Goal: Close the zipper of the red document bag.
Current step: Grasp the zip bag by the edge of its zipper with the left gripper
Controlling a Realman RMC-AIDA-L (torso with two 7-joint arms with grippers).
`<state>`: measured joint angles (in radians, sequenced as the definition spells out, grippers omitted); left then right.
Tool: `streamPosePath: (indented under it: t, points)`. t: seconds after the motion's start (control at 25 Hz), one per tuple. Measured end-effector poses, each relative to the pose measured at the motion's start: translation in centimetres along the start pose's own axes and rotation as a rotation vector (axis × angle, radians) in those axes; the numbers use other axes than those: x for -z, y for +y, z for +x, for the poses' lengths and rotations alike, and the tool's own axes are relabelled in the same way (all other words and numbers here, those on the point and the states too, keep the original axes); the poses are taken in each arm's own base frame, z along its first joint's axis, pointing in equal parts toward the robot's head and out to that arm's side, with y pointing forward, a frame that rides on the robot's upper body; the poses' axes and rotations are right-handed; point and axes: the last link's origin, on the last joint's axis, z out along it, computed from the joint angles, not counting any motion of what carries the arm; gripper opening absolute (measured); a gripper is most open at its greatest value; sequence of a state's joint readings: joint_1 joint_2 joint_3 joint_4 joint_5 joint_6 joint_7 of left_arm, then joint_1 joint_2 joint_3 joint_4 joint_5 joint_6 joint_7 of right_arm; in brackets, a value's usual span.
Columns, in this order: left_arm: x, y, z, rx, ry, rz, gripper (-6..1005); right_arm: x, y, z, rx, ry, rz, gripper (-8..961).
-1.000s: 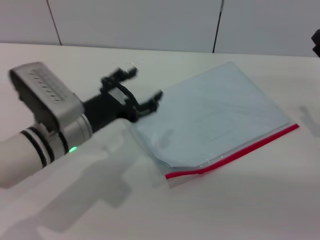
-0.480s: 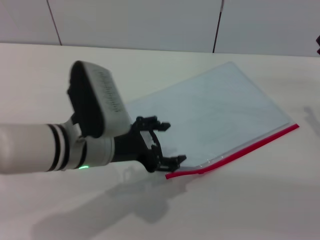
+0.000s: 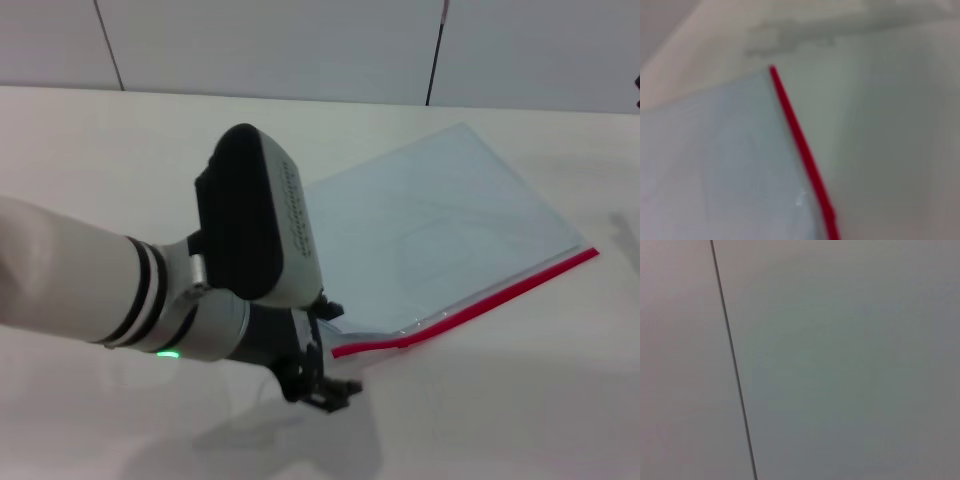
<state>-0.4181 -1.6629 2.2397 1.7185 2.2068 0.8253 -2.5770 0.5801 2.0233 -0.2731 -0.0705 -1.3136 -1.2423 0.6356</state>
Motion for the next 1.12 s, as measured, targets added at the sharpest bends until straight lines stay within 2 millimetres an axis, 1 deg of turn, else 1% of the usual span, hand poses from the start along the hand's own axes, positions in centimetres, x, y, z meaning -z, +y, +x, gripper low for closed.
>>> streamPosePath:
  t: [0.08, 0.16, 0.2, 0.36, 0.48, 0.64, 0.88, 1.12]
  points:
    - [-0.3, 0.0, -0.2, -0.011, -0.051, -0.013, 812, 0.1, -0.1, 0.0, -0.002, 0.000, 0.003, 813]
    - [-1.1, 0.0, -1.0, -0.032, -0.133, 0.006, 811, 0.1, -0.1, 0.0, -0.004, -0.002, 0.003, 812]
    - [-1.1, 0.0, -1.0, -0.032, -0.133, 0.006, 811, 0.1, -0.1, 0.0, -0.004, -0.002, 0.003, 811]
    - [-2.1, 0.4, -1.3, -0.079, -0.170, 0.026, 809, 0.1, 0.0, 0.0, -0.005, -0.003, 0.002, 809]
    - [-2.5, 0.1, -1.8, -0.086, -0.181, 0.045, 807, 0.1, 0.0, 0.0, -0.004, -0.003, 0.002, 808]
    - [-3.0, 0.1, -1.9, -0.120, -0.191, 0.068, 805, 0.1, 0.0, 0.0, -0.003, -0.003, 0.002, 805]
    - [-4.4, 0.4, -1.4, -0.257, -0.246, 0.162, 801, 0.0, 0.0, 0.0, -0.005, -0.003, 0.002, 802]
    - [-4.9, 1.3, -0.3, -0.356, -0.199, 0.182, 798, -0.2, 0.1, -0.1, 0.002, -0.003, -0.007, 799]
